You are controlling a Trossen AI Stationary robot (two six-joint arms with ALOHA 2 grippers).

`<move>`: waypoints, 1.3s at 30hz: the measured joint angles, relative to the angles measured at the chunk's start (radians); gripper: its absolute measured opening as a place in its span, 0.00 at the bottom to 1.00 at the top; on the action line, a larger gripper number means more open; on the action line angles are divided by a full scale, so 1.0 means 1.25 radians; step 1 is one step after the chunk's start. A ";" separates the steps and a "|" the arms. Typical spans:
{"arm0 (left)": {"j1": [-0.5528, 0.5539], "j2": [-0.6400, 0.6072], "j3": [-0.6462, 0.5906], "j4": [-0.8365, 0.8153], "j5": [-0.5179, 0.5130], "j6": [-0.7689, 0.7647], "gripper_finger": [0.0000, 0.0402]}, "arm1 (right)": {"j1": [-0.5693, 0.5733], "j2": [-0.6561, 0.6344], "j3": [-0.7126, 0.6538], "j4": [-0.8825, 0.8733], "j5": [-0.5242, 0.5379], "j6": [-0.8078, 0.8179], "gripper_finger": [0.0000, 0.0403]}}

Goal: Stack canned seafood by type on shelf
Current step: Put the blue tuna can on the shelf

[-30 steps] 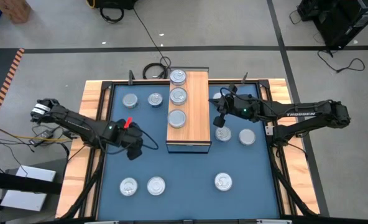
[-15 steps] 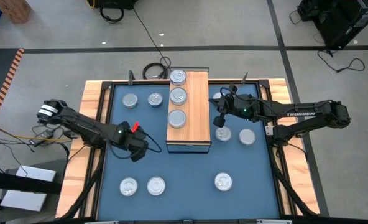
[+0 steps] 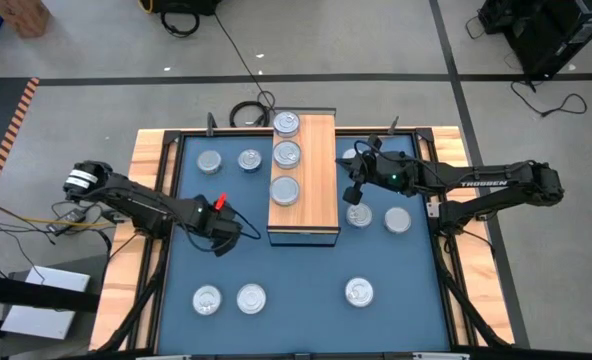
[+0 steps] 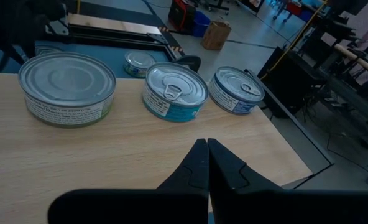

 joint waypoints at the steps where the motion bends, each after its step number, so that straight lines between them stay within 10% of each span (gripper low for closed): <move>1: 0.001 0.000 -0.006 0.010 0.002 0.007 0.19 | 0.000 0.000 0.000 0.000 0.000 0.000 0.01; 39: 0.001 -0.130 0.146 -0.159 -0.017 0.170 0.00 | 0.013 0.000 0.000 0.006 -0.003 0.008 0.01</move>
